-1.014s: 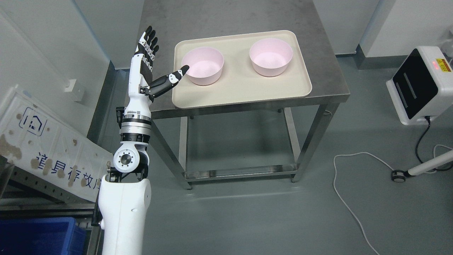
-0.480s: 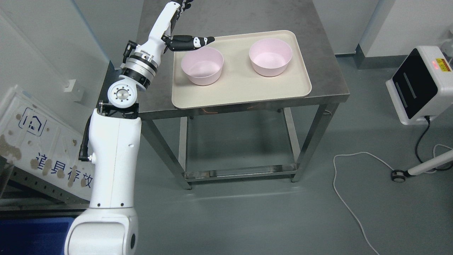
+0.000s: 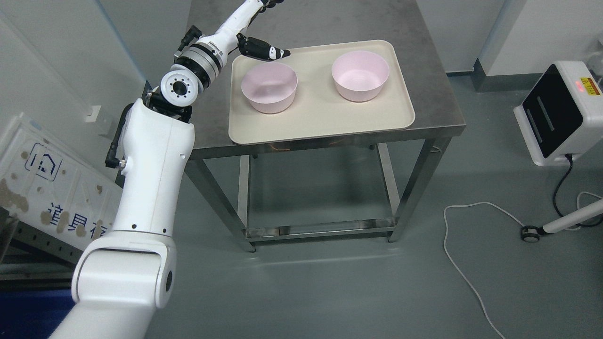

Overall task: Stack pink IKEA bowls on left shelf middle
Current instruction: 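Reach the left hand down to the pink bowl nearer the left arm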

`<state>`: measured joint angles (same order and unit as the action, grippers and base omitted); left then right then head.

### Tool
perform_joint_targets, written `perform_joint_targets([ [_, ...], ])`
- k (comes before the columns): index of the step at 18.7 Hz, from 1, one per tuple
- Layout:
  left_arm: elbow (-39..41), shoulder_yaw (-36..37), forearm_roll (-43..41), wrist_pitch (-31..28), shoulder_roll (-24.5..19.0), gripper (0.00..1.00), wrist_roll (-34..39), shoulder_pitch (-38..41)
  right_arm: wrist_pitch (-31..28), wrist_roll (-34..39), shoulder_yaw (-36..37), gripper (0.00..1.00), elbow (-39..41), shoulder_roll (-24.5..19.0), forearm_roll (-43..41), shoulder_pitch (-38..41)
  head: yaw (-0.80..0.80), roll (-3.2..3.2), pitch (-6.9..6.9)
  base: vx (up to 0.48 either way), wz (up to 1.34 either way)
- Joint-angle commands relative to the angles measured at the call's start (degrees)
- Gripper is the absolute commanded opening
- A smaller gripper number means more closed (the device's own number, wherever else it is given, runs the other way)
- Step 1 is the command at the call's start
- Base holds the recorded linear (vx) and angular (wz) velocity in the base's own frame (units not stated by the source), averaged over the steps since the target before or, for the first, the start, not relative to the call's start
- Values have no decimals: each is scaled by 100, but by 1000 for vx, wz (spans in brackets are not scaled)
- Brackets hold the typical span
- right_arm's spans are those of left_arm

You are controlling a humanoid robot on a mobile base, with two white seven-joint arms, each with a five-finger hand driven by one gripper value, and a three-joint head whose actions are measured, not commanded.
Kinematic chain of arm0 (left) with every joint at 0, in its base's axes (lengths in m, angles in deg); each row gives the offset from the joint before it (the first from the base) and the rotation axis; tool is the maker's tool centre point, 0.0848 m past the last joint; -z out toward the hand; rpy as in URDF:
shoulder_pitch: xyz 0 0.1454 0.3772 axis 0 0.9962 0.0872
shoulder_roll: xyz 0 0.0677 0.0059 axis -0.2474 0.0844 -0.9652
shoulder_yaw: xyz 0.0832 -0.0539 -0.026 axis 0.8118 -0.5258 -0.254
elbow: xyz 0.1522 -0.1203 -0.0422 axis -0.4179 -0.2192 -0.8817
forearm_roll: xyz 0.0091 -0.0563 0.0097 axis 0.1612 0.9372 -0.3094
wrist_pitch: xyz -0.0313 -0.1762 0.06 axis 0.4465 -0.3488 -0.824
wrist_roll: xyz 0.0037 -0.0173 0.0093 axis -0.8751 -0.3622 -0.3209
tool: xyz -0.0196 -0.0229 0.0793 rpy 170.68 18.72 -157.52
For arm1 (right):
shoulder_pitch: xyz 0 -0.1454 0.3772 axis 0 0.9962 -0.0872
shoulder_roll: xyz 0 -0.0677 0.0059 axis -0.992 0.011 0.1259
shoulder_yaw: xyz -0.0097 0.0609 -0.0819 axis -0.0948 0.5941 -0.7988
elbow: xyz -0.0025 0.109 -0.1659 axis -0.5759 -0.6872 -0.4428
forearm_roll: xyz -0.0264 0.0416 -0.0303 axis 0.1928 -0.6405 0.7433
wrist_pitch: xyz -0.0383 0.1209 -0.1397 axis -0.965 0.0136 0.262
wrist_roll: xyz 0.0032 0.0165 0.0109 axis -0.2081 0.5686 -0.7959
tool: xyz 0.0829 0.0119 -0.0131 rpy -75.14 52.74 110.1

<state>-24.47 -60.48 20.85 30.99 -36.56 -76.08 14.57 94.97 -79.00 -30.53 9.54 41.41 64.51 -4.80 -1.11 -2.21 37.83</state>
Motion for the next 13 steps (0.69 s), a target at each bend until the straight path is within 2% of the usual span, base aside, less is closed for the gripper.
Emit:
perform_joint_targets([
  [1, -1339, 825, -424, 3, -40, 79, -3, -235, -4, 4, 61, 100, 8, 100, 44, 0, 0, 0, 0, 0, 0],
  [8, -1374, 1193, -441, -129, 13, 63, -3, -261, -4, 4, 61, 100, -1, 100, 44, 0, 0, 0, 0, 0, 0],
  [10, -1383, 1334, -694, -208, 13, 60, 6, -357, -4, 4, 61, 100, -1, 100, 44, 0, 0, 0, 0, 0, 0],
  [13, -1488, 1335, -1135, -200, 57, 59, 50, -454, -4, 4, 61, 100, -1, 100, 44, 0, 0, 0, 0, 0, 0],
])
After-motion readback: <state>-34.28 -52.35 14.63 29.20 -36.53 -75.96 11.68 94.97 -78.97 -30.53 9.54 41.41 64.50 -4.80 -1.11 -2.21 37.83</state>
